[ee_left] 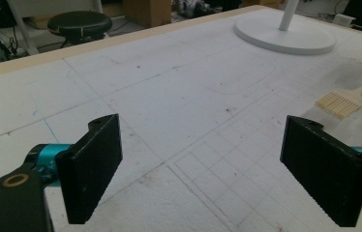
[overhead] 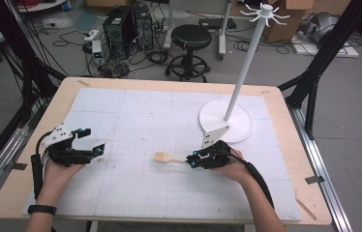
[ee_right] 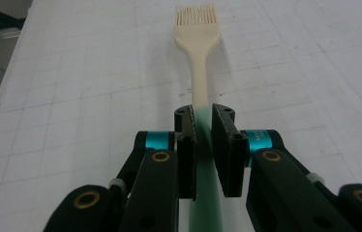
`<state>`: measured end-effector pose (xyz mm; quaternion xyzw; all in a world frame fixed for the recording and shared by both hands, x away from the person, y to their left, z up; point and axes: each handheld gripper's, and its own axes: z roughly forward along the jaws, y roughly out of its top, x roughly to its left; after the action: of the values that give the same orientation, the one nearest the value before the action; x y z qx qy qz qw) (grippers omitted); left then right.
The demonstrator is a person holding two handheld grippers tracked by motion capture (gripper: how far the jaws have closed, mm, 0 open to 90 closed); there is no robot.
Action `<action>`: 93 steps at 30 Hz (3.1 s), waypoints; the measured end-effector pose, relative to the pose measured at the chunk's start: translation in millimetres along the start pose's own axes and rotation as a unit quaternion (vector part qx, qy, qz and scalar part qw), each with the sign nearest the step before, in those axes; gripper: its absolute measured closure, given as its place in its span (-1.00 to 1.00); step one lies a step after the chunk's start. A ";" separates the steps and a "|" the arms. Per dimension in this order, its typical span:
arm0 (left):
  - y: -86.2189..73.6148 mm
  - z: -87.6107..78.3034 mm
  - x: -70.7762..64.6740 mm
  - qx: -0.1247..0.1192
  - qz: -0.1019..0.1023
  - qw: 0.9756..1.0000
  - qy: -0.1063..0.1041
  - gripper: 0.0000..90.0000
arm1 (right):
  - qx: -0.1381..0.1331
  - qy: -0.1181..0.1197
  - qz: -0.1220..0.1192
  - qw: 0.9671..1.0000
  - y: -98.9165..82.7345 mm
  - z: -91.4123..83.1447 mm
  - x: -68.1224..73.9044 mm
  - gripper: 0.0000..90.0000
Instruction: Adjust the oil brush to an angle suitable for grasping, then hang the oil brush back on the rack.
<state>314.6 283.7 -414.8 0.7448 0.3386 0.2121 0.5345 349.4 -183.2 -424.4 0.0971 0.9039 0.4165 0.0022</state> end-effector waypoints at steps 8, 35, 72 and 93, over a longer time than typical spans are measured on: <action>-0.3 1.5 -1.1 0.003 0.000 1.000 -0.002 -0.65 | 0.008 0.008 -0.007 1.000 6.6 19.2 3.6 0.80; -0.3 2.2 -1.9 0.001 0.002 1.000 -0.003 -0.65 | -0.060 -0.099 0.035 0.993 -2.3 -29.5 12.0 -0.35; 6.9 3.6 0.8 -0.032 -0.008 0.999 -0.007 -0.66 | -0.188 -0.346 0.213 0.894 -140.6 -147.4 34.8 -0.65; 35.9 23.2 -26.4 -0.043 0.015 0.996 -0.081 -0.66 | -0.188 -0.345 0.212 0.895 -142.6 -148.5 33.4 -0.65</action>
<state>322.4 242.1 -387.7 0.7408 0.2738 0.1730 0.5886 279.2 -379.5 -432.4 0.4215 0.7093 0.5096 0.2439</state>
